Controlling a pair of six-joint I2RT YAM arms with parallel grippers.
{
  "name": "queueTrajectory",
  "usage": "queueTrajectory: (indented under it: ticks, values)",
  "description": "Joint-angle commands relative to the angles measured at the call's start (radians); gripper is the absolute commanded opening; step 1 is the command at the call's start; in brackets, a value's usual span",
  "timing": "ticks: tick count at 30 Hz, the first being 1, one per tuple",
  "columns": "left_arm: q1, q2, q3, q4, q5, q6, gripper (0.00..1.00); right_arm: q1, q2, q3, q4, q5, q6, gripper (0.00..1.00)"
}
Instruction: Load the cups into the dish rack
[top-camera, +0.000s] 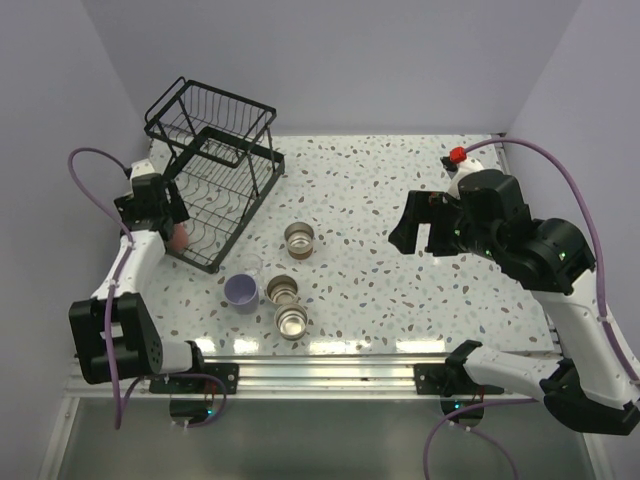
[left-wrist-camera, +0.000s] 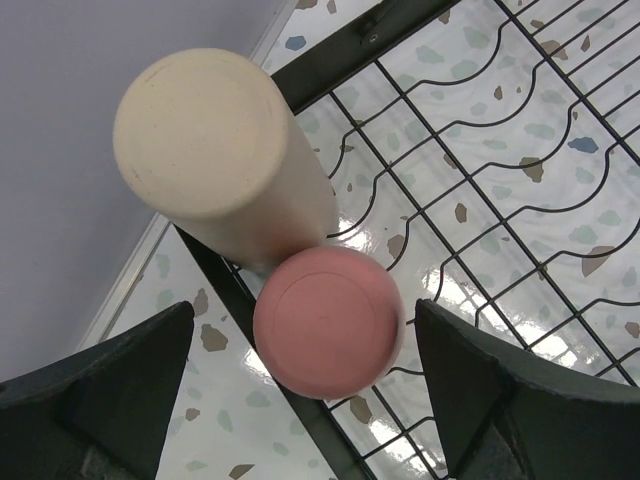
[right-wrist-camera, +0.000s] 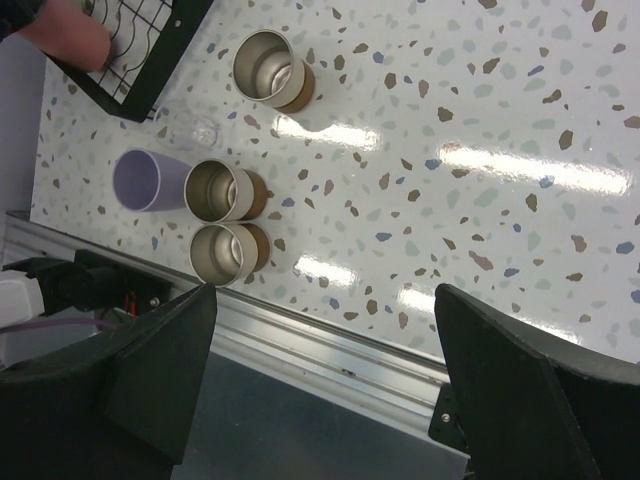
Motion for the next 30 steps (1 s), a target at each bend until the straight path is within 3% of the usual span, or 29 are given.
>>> queueTrajectory:
  ticks: [1,8,11,17,23,30]
  values:
    - [0.010,-0.057,0.002,-0.018,-0.009,-0.014,0.95,0.002,-0.010,0.026,0.029,-0.012,-0.019,0.94]
    - [0.011,-0.168,0.077,-0.113,-0.035,-0.037,1.00,0.002,-0.024,0.015,0.041,-0.038,-0.016,0.94]
    - [0.010,-0.226,0.149,-0.232,-0.040,-0.120,1.00,0.000,-0.010,0.012,0.069,-0.093,-0.032,0.92]
    - [0.005,-0.376,0.156,-0.334,0.127,-0.289,1.00,0.012,0.089,0.014,0.104,-0.301,-0.095,0.92]
    - [-0.055,-0.439,0.241,-0.476,0.210,-0.304,0.99,0.201,0.258,0.090,0.091,-0.322,-0.128,0.92]
    - [-0.199,-0.564,0.205,-0.608,0.268,-0.370,0.96,0.396,0.430,0.166,0.155,-0.322,-0.135,0.92]
